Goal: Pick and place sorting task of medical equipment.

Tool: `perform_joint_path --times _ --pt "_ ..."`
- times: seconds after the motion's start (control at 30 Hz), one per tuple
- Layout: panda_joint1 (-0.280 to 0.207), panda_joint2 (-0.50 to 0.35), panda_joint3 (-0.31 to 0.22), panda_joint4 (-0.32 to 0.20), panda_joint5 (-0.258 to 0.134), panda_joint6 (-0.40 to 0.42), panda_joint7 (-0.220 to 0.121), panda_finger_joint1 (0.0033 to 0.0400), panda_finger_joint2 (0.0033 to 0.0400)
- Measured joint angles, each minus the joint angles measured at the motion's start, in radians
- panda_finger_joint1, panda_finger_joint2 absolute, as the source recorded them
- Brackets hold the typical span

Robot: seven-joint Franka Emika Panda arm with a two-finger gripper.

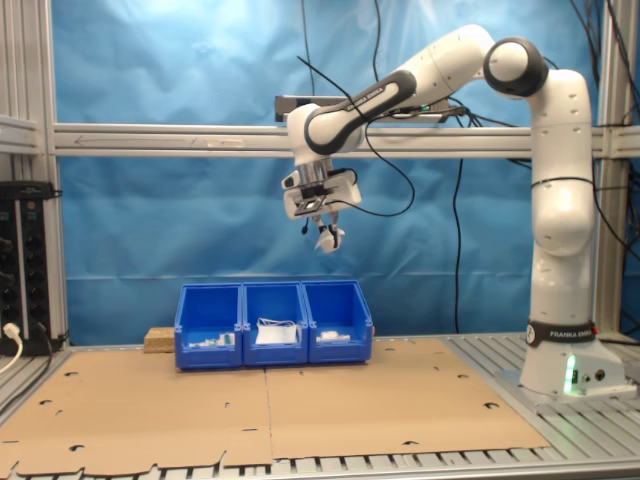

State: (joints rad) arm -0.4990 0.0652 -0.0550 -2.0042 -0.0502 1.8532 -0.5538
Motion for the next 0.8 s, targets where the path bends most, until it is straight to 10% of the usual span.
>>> perform_joint_path --times 0.8 --pt "0.000 0.046 -0.012 -0.038 0.000 0.095 0.055 0.0074 0.0074"
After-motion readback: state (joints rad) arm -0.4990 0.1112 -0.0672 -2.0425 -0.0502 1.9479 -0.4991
